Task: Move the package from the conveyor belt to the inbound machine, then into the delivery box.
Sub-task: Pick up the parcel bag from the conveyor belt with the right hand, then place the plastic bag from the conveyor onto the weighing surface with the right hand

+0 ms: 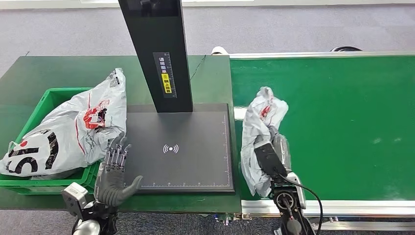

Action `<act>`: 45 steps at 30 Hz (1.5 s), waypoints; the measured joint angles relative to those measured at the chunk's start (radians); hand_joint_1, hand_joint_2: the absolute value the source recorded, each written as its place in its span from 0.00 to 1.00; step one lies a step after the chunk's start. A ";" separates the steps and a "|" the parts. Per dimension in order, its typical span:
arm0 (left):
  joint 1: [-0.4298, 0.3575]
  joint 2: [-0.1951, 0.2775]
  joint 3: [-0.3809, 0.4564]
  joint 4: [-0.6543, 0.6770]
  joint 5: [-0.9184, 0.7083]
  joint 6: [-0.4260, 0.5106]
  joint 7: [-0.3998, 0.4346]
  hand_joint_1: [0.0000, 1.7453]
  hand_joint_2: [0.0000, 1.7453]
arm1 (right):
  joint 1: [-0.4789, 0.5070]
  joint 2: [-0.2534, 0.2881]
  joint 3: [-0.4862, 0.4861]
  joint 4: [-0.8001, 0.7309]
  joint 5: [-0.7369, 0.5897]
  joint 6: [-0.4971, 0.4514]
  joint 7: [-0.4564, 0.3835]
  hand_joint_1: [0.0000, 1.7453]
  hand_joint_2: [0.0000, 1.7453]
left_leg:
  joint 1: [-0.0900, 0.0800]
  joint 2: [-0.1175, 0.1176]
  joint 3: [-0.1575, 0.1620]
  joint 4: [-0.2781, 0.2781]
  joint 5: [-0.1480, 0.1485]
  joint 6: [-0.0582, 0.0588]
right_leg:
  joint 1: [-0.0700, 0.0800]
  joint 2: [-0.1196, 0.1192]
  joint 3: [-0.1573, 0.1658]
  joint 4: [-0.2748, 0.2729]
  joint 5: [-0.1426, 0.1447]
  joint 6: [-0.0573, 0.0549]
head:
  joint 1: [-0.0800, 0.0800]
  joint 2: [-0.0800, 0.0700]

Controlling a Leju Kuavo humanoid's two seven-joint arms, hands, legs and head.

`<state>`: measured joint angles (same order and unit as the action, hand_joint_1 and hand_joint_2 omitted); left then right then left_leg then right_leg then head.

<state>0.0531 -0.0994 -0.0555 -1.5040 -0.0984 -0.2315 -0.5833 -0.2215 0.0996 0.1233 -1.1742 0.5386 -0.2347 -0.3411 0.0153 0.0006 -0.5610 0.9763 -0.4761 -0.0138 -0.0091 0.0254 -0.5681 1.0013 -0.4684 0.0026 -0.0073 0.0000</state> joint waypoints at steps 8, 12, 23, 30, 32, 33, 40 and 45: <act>-0.012 -0.002 0.003 -0.007 0.021 0.029 -0.048 0.00 1.00 | 0.004 -0.001 0.008 -0.141 0.066 -0.006 -0.071 1.00 1.00 | 0.000 0.000 -0.001 0.000 0.000 0.000 | 0.000 0.000 0.000 0.000 0.000 0.000 | 0.000 0.000; -0.032 -0.002 0.002 -0.007 0.022 0.057 -0.075 0.00 1.00 | -0.064 -0.013 0.089 -0.100 0.212 0.068 -0.074 1.00 1.00 | 0.000 0.000 -0.001 0.000 0.002 0.000 | 0.000 0.000 0.000 0.000 0.000 0.000 | 0.000 0.000; -0.044 0.003 -0.006 -0.007 0.034 0.072 -0.084 0.00 1.00 | -0.274 -0.024 0.317 0.107 0.284 0.121 -0.107 1.00 1.00 | 0.000 -0.005 -0.003 0.000 0.002 0.000 | 0.000 -0.005 -0.001 0.000 0.000 0.000 | 0.000 0.000; -0.041 0.012 -0.006 -0.007 0.046 0.077 -0.085 0.00 1.00 | -0.387 -0.009 0.478 0.261 0.363 0.221 -0.105 1.00 1.00 | 0.000 -0.006 -0.004 0.000 0.003 0.000 | 0.000 -0.005 -0.001 0.000 0.000 0.000 | 0.000 0.000; -0.040 0.014 -0.006 -0.007 0.048 0.078 -0.085 0.00 1.00 | -0.427 0.004 0.538 0.318 0.388 0.246 -0.102 1.00 1.00 | 0.000 -0.006 -0.004 0.000 0.003 0.000 | 0.000 -0.006 -0.001 0.000 0.000 0.000 | 0.000 0.000; -0.040 0.015 -0.006 -0.007 0.050 0.078 -0.084 0.00 1.00 | -0.447 0.011 0.569 0.346 0.396 0.261 -0.103 1.00 1.00 | 0.000 -0.006 -0.004 0.000 0.003 0.000 | 0.000 -0.006 -0.001 0.001 0.000 0.000 | 0.000 0.000; -0.051 0.020 -0.007 -0.005 0.064 0.079 -0.079 0.00 1.00 | -0.541 0.070 0.771 0.502 0.365 0.457 -0.190 1.00 1.00 | 0.000 -0.006 -0.004 0.000 0.003 0.000 | 0.000 -0.006 -0.001 0.001 0.000 0.000 | 0.000 0.000; -0.053 0.021 -0.008 -0.004 0.066 0.079 -0.076 0.00 1.00 | -0.550 0.086 0.878 0.559 0.318 0.485 -0.220 1.00 1.00 | 0.000 -0.006 -0.004 0.000 0.003 0.000 | 0.000 -0.006 -0.001 0.000 0.000 0.000 | 0.000 0.000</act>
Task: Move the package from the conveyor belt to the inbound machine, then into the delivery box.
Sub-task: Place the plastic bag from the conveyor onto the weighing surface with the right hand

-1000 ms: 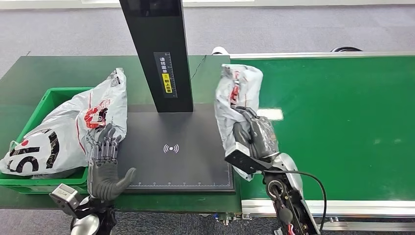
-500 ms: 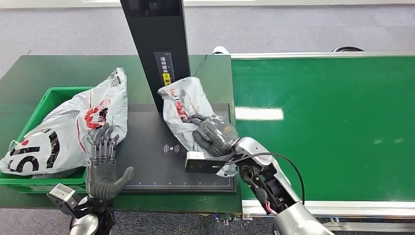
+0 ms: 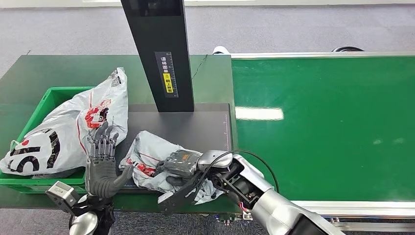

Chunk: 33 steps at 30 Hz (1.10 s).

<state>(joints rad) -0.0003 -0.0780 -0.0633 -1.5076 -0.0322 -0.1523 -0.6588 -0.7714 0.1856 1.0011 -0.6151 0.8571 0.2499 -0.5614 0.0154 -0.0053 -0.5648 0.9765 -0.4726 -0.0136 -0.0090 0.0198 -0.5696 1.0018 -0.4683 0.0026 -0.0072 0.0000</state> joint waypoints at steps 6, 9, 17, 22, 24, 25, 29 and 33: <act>0.004 0.001 0.000 0.000 0.000 0.000 0.005 0.00 1.00 | -0.006 0.003 0.077 0.030 -0.037 -0.031 -0.011 0.01 1.00 | 0.000 0.000 0.000 0.000 0.000 0.000 | 0.000 0.000 0.000 0.000 0.000 0.000 | 0.000 0.000; 0.015 0.001 0.000 -0.002 -0.001 0.000 0.006 0.00 1.00 | -0.002 0.002 0.100 0.033 -0.035 -0.148 0.022 0.00 1.00 | 0.000 0.000 0.000 0.000 0.000 0.000 | 0.000 0.000 0.000 0.000 0.000 0.000 | 0.000 0.000; 0.053 0.001 0.002 -0.028 -0.004 -0.001 0.007 0.00 1.00 | 0.016 -0.017 0.088 0.008 -0.073 -0.403 0.180 0.00 1.00 | 0.000 0.000 0.000 0.000 0.000 0.000 | 0.000 0.000 0.000 0.000 0.000 0.000 | 0.000 0.000; 0.071 0.000 0.003 -0.042 -0.018 -0.002 0.019 0.00 1.00 | 0.092 -0.059 -0.042 -0.124 -0.202 -0.478 0.182 0.00 1.00 | 0.000 0.000 0.000 0.000 0.000 0.000 | 0.000 -0.001 0.000 0.000 0.000 0.000 | 0.000 0.000; 0.075 -0.001 0.003 -0.047 -0.025 -0.004 0.026 0.00 1.00 | 0.123 -0.078 -0.095 -0.180 -0.231 -0.484 0.171 0.00 1.00 | 0.000 0.000 0.000 0.000 0.000 0.000 | 0.000 -0.001 0.000 0.000 0.000 0.000 | 0.000 0.000; 0.076 -0.001 0.003 -0.050 -0.028 -0.004 0.027 0.00 1.00 | 0.136 -0.086 -0.117 -0.204 -0.237 -0.484 0.168 0.00 1.00 | 0.000 0.000 0.000 0.000 0.000 0.000 | 0.000 -0.001 0.000 0.000 0.000 0.000 | 0.000 0.000; 0.078 -0.003 0.003 -0.055 -0.031 -0.004 0.028 0.00 1.00 | 0.168 -0.106 -0.169 -0.266 -0.242 -0.484 0.165 0.00 1.00 | 0.000 0.000 0.000 0.000 0.000 0.000 | 0.000 0.000 0.000 0.000 0.000 0.000 | 0.000 0.000; 0.080 -0.004 0.003 -0.060 -0.031 -0.004 0.028 0.00 1.00 | 0.183 -0.116 -0.188 -0.298 -0.243 -0.484 0.165 0.00 1.00 | 0.000 0.000 0.000 0.000 0.000 0.000 | 0.000 0.000 0.000 0.000 0.000 0.000 | 0.000 0.000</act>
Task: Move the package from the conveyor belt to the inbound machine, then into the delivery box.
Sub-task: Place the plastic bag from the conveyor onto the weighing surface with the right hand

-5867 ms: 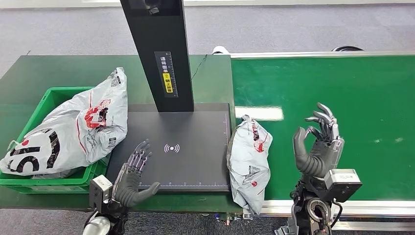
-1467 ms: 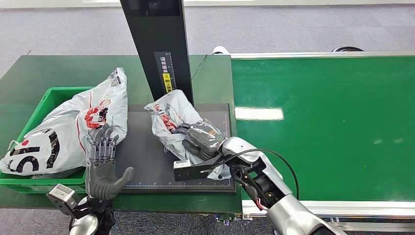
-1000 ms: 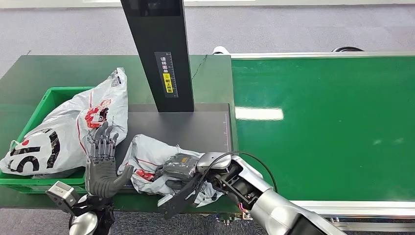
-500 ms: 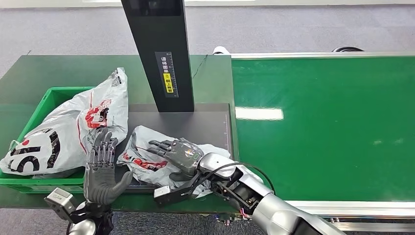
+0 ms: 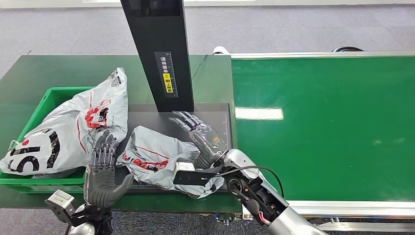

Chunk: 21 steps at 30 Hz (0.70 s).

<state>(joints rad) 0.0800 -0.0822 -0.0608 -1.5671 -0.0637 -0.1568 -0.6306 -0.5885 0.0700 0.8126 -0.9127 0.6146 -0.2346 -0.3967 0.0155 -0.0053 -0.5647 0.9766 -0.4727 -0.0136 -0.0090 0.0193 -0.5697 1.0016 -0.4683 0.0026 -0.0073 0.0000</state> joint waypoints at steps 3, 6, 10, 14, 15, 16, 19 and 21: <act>0.001 0.000 0.000 -0.001 -0.006 -0.005 0.002 0.00 1.00 | 0.010 -0.004 -0.014 -0.014 -0.036 0.015 -0.018 0.00 1.00 | 0.000 0.000 0.000 0.000 0.000 0.000 | 0.000 0.000 0.000 0.000 0.000 0.000 | 0.000 0.000; -0.005 0.001 -0.006 0.002 -0.036 -0.035 0.016 0.00 1.00 | 0.044 -0.005 -0.055 -0.042 -0.223 0.129 -0.109 0.00 1.00 | 0.000 -0.001 0.000 0.000 0.000 0.000 | 0.000 0.000 -0.001 0.000 0.000 0.000 | 0.000 0.000; -0.033 0.007 -0.033 0.031 -0.077 -0.067 0.023 0.00 1.00 | 0.130 -0.008 -0.142 -0.109 -0.475 0.317 -0.233 0.00 1.00 | 0.000 -0.001 -0.001 0.000 0.000 0.000 | 0.000 -0.001 -0.001 0.000 0.000 0.000 | 0.000 0.000; -0.071 0.015 -0.070 0.074 -0.135 -0.079 0.055 0.00 1.00 | 0.226 -0.007 -0.226 -0.211 -0.626 0.451 -0.296 0.00 1.00 | 0.000 -0.001 -0.001 0.000 0.000 0.000 | 0.000 -0.001 -0.001 0.000 0.000 0.000 | 0.000 0.000; -0.081 0.018 -0.083 0.085 -0.171 -0.067 0.067 0.00 1.00 | 0.247 -0.006 -0.249 -0.237 -0.642 0.462 -0.299 0.00 1.00 | 0.000 -0.001 -0.001 0.000 0.000 0.000 | 0.000 -0.001 -0.001 0.000 0.000 0.000 | 0.000 0.000; -0.092 0.023 -0.099 0.096 -0.220 -0.050 0.080 0.00 1.00 | 0.268 -0.004 -0.272 -0.262 -0.651 0.468 -0.300 0.00 1.00 | 0.000 -0.001 -0.001 0.000 0.000 0.000 | 0.000 -0.001 -0.001 0.000 0.000 0.000 | 0.000 0.000; -0.137 0.038 -0.148 0.123 -0.375 0.009 0.122 0.00 1.00 | 0.330 0.002 -0.342 -0.331 -0.644 0.479 -0.301 0.00 1.00 | 0.000 -0.001 -0.001 0.000 0.000 0.000 | 0.000 -0.001 -0.001 0.000 0.000 0.000 | 0.000 0.000; -0.179 0.045 -0.179 0.141 -0.468 0.043 0.167 0.00 1.00 | 0.372 0.006 -0.388 -0.376 -0.633 0.486 -0.301 0.00 1.00 | 0.000 -0.002 -0.001 0.000 0.000 0.000 | 0.000 -0.002 -0.001 0.000 0.000 0.000 | 0.000 0.000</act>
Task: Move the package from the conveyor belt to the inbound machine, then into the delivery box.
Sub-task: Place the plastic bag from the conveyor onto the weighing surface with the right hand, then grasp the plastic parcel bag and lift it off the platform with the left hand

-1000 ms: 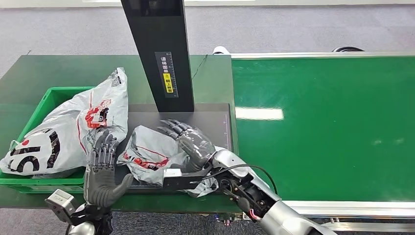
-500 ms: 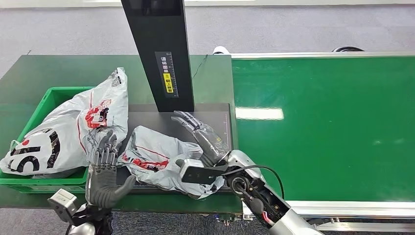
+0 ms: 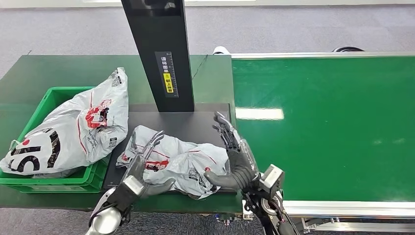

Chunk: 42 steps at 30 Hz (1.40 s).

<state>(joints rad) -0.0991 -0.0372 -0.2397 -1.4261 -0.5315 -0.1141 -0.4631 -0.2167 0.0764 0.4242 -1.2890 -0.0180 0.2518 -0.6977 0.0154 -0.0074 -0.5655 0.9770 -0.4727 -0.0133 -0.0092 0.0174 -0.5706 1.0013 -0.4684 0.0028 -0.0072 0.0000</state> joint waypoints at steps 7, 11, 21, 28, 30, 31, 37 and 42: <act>-0.223 0.015 -0.119 0.173 -0.294 0.017 0.188 0.00 1.00 | 0.090 0.027 -0.155 -0.134 0.014 0.027 0.000 0.00 1.00 | 0.000 0.000 0.000 0.000 0.001 0.001 | 0.000 0.000 0.001 0.000 0.001 0.000 | 0.000 0.000; -0.290 0.015 -0.164 0.255 -0.323 0.011 0.209 0.00 1.00 | 0.106 0.037 -0.190 -0.163 0.018 0.029 0.000 0.00 1.00 | 0.000 0.001 0.000 0.000 0.001 0.001 | 0.000 0.000 0.000 0.000 0.001 0.000 | 0.000 0.000; -0.409 -0.007 -0.265 0.481 -0.445 -0.118 0.303 0.20 1.00 | 0.121 0.074 -0.221 -0.171 0.047 0.024 0.035 0.00 1.00 | 0.000 -0.001 0.001 0.000 0.001 0.001 | 0.000 -0.001 0.002 0.000 0.000 0.000 | 0.000 0.000; -0.465 -0.033 -0.303 0.607 -0.475 -0.151 0.296 0.90 1.00 | 0.131 0.090 -0.246 -0.170 0.060 0.009 0.047 0.00 1.00 | -0.002 -0.008 0.010 -0.001 0.001 0.002 | -0.002 -0.009 0.015 0.000 -0.003 0.003 | 0.000 0.000; -0.471 -0.036 -0.307 0.624 -0.475 -0.151 0.294 0.90 1.00 | 0.134 0.093 -0.249 -0.170 0.061 0.008 0.048 0.00 1.00 | -0.003 -0.009 0.011 -0.001 0.001 0.002 | -0.003 -0.010 0.017 0.000 -0.004 0.004 | 0.000 0.000; -0.475 -0.037 -0.309 0.630 -0.476 -0.150 0.293 0.90 1.00 | 0.135 0.094 -0.251 -0.170 0.061 0.008 0.048 0.00 1.00 | -0.003 -0.009 0.012 -0.001 0.001 0.002 | -0.003 -0.010 0.018 0.000 -0.003 0.004 | 0.000 0.000; -0.490 -0.041 -0.321 0.658 -0.476 -0.148 0.293 0.90 1.00 | 0.139 0.097 -0.256 -0.169 0.061 0.008 0.050 0.00 1.00 | -0.003 -0.009 0.017 -0.001 0.001 0.002 | -0.003 -0.010 0.023 0.000 -0.003 0.004 | 0.000 0.000; -0.496 -0.045 -0.323 0.665 -0.476 -0.148 0.291 0.97 1.00 | 0.141 0.097 -0.260 -0.169 0.061 0.008 0.050 0.00 1.00 | -0.003 -0.009 0.018 -0.001 0.001 0.002 | -0.003 -0.010 0.023 0.000 -0.003 0.004 | 0.000 0.000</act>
<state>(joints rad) -0.5947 -0.0823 -0.5623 -0.7612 -1.0079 -0.2617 -0.1717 -0.0760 0.1736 0.1646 -1.4576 0.0431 0.2602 -0.6477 0.0120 -0.0161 -0.5478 0.9761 -0.4719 -0.0112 -0.0123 0.0078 -0.5481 1.0008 -0.4716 0.0066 -0.0073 0.0000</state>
